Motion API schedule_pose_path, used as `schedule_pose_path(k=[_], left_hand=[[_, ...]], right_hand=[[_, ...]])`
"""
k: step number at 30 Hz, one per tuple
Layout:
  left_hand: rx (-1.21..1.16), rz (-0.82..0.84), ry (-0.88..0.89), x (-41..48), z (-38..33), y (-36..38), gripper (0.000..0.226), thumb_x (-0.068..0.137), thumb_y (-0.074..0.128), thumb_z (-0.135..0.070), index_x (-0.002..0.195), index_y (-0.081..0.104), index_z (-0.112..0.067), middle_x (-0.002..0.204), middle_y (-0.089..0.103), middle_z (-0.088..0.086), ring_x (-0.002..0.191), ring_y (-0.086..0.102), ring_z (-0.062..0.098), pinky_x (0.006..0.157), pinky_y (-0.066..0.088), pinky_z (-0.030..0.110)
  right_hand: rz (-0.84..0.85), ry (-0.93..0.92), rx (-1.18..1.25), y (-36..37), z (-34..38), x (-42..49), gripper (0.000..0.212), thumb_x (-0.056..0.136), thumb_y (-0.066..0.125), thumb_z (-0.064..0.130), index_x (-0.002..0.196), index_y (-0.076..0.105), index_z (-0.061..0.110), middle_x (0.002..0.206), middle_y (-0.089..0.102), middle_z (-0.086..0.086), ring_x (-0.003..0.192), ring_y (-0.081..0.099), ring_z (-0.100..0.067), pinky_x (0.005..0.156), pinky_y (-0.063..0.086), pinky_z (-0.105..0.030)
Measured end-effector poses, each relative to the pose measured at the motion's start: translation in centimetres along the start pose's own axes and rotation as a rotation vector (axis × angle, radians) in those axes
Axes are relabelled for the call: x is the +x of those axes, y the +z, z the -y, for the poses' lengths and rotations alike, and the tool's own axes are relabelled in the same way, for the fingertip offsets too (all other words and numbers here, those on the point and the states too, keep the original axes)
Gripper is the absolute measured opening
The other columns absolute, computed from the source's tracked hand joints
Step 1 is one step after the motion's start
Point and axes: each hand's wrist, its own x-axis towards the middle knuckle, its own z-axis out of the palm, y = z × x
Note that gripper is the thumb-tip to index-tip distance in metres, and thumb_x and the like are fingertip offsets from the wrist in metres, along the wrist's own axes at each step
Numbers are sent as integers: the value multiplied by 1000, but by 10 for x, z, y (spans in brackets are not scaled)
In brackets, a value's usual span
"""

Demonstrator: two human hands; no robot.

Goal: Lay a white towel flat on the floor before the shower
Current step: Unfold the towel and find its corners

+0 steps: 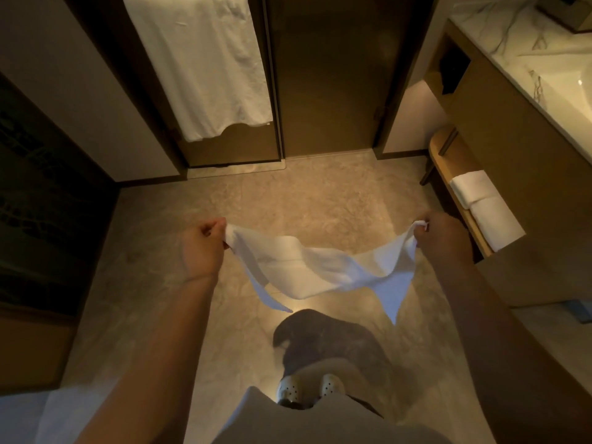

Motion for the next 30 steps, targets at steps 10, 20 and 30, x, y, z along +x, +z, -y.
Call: schedule_pose_path(k=[10,20,30], left_hand=[[-253,312,-112,-36,-12,44,15,84,68,-8,98,71,-11,81,72,-1,71,70,8,63,56,21],[-239,453,-31,-68,-46,80,19,87,64,-7,101,70,-17,89,72,5,78,69,10,63,53,17],[-182,472,117,-95,-74,125,18,84,67,-14,87,72,-31,79,71,5,76,69,13,70,58,25]], right_hand=[[97,-44,225,21,23,-25,20,91,55,19,101,70,11,89,71,-7,82,64,-23,76,51,-37],[57,-102,319,13,42,-27,13,89,58,26,91,70,21,73,62,9,70,58,-9,58,39,-22],[28,-93,534,1,40,-25,8,87,61,32,83,66,27,69,64,14,66,59,2,58,44,-18]])
